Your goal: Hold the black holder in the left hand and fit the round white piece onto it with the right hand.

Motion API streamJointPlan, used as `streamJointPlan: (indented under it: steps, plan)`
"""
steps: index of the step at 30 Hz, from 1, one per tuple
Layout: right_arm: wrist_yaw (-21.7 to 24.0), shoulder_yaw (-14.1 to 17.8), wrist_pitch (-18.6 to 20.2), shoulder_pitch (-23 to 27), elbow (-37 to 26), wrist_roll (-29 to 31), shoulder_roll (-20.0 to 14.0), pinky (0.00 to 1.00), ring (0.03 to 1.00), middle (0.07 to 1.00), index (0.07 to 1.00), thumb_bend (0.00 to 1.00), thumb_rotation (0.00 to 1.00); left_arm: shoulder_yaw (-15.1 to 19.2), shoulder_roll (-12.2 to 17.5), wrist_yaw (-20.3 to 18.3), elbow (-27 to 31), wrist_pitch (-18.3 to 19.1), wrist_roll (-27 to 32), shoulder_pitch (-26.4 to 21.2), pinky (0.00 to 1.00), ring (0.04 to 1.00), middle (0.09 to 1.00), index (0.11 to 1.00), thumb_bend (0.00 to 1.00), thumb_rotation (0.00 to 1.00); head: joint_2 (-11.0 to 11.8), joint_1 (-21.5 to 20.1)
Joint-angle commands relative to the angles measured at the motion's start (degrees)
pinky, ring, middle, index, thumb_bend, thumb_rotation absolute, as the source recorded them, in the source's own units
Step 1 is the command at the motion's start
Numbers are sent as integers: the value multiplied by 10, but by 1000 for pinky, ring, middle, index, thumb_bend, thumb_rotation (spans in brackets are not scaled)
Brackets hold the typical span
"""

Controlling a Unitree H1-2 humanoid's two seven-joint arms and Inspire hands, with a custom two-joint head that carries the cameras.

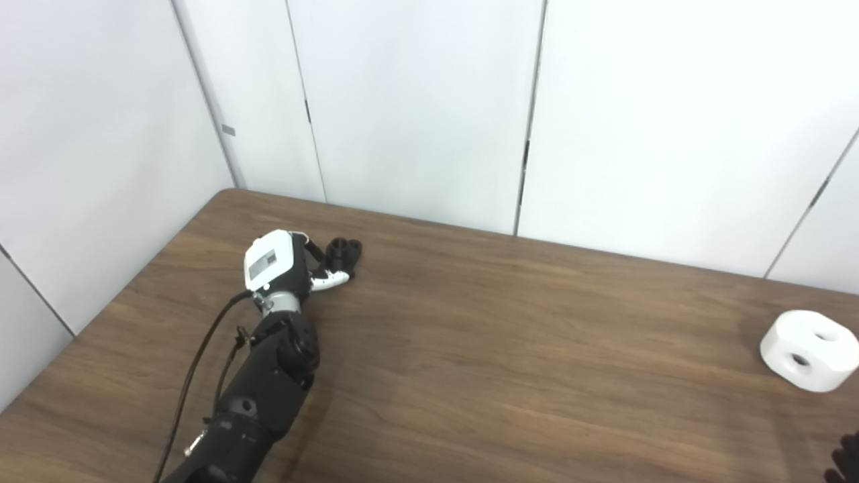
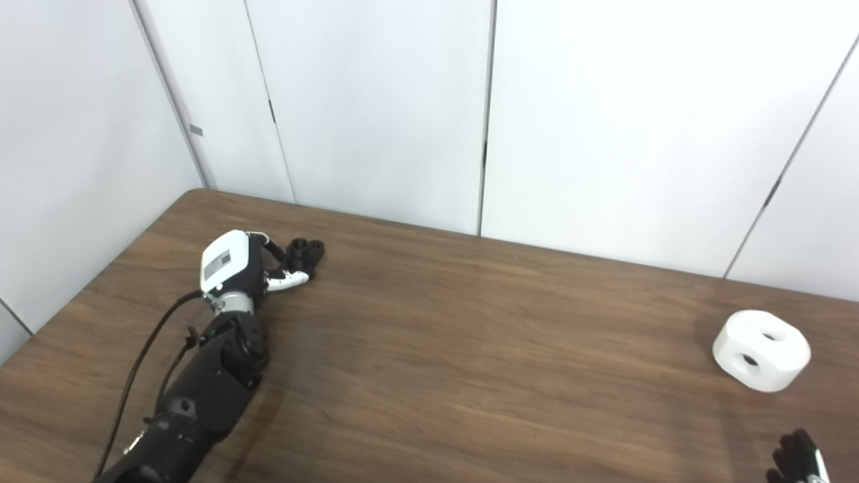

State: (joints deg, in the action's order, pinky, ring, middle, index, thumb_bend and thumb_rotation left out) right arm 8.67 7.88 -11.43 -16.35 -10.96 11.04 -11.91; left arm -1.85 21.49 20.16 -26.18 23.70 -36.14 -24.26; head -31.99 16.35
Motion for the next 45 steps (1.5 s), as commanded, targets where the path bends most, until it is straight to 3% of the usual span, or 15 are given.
streamJointPlan:
  steps: [1, 11, 19, 26, 29, 35, 45]
  plan:
    - [1, -1, 4, -18, 23, 9, 6, 1000, 1000, 1000, 1000, 723, 1000, 0, 17, 14, 5, -10, -4, -13, 995, 910, 807, 485, 518, 50, -1, 1]
    - [-8, -3, 18, -17, 14, -12, 7, 1000, 1000, 993, 1000, 754, 1000, 10, 15, -6, 27, -37, 36, 1, 970, 913, 817, 486, 516, 48, -6, -10]
    - [-9, -5, 20, -14, 13, -14, 14, 1000, 1000, 989, 1000, 720, 1000, 3, 6, -88, 143, -10, 67, 46, 981, 917, 828, 487, 514, 52, -12, -28]
    - [-10, -10, 16, -9, 13, -24, 19, 1000, 1000, 991, 1000, 717, 1000, -13, -6, -155, 254, 14, 76, 102, 908, 931, 832, 489, 513, 55, -20, -44]
    - [-13, -11, 20, -7, 12, -30, 23, 1000, 996, 980, 1000, 705, 1000, -32, -10, -191, 315, 21, 73, 133, 941, 942, 834, 488, 512, 52, -25, -59]
    - [-20, -16, 24, -4, 5, -47, 34, 1000, 988, 967, 1000, 648, 1000, -88, -3, -230, 393, -23, 46, 190, 908, 920, 828, 489, 511, 48, -38, -95]
    - [-30, -28, 55, -9, -28, -71, 47, 1000, 989, 955, 1000, 600, 1000, -171, -30, -272, 473, -52, -6, 255, 993, 934, 835, 488, 514, 49, -68, -153]
